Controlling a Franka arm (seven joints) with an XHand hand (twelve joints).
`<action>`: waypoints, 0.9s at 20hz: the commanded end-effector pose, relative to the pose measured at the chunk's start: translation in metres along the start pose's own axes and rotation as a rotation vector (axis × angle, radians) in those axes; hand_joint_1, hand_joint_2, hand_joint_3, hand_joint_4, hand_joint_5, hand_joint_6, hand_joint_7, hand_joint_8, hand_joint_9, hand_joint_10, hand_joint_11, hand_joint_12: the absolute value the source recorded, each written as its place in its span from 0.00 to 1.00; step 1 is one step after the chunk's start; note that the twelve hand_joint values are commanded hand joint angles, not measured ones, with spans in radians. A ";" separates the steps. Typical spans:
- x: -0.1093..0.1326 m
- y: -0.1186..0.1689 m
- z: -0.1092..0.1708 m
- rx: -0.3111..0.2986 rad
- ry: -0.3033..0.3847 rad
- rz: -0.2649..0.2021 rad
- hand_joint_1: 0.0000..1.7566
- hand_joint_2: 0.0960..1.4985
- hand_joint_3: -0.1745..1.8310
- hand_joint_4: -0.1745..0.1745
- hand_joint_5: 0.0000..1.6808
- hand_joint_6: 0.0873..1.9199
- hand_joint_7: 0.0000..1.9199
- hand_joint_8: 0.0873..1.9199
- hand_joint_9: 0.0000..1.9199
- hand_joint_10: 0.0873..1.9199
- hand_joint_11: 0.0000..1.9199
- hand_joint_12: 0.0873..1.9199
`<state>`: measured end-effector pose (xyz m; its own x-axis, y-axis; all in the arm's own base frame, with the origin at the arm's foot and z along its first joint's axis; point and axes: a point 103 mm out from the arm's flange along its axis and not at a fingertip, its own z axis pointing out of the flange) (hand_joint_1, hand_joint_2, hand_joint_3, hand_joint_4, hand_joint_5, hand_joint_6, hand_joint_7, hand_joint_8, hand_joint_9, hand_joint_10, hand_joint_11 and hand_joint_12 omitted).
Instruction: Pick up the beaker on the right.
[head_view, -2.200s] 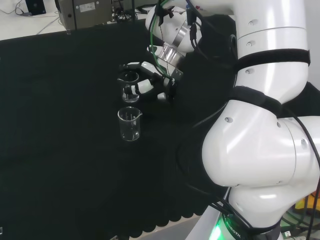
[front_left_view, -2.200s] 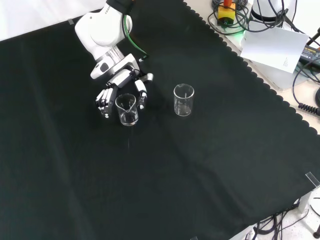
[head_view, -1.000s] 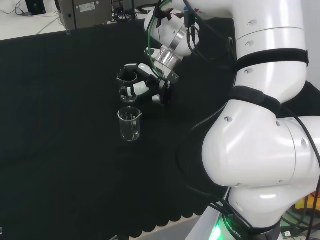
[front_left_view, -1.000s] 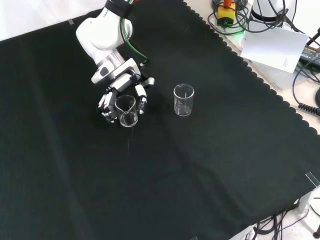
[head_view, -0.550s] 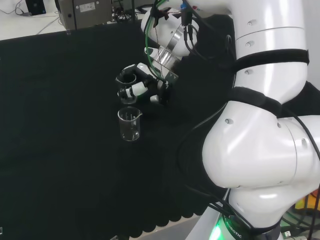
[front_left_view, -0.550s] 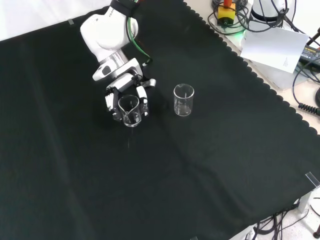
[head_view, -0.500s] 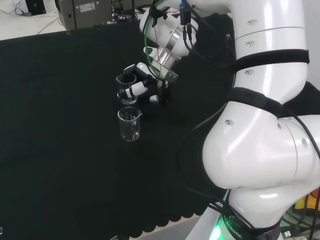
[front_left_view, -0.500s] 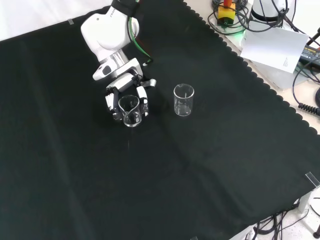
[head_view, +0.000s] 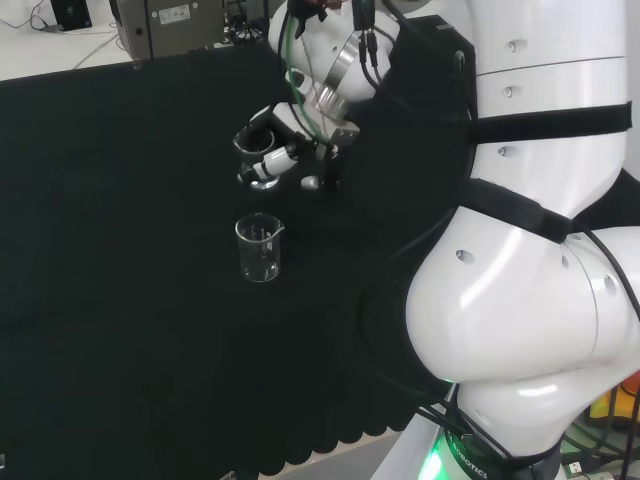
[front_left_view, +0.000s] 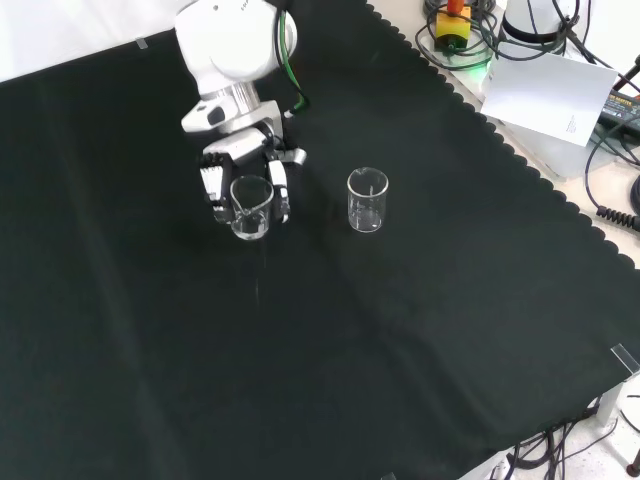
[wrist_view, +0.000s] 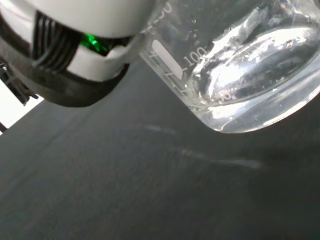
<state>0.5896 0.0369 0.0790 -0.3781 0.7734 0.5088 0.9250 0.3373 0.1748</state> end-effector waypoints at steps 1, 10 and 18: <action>-0.008 -0.013 -0.065 0.090 -0.011 -0.044 0.77 0.46 0.29 0.00 0.81 0.16 0.72 0.17 0.87 0.00 0.75 0.23; -0.001 -0.056 -0.113 0.185 -0.018 -0.011 0.75 0.43 0.34 0.00 0.80 0.20 0.73 0.19 0.93 0.00 0.77 0.21; 0.036 -0.117 -0.136 0.255 -0.096 0.050 0.75 0.40 0.40 0.00 0.78 0.25 0.71 0.25 0.96 0.00 0.77 0.21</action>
<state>0.5322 -0.0350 0.1700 -0.3997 0.7816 0.4789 0.8952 0.4453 0.0205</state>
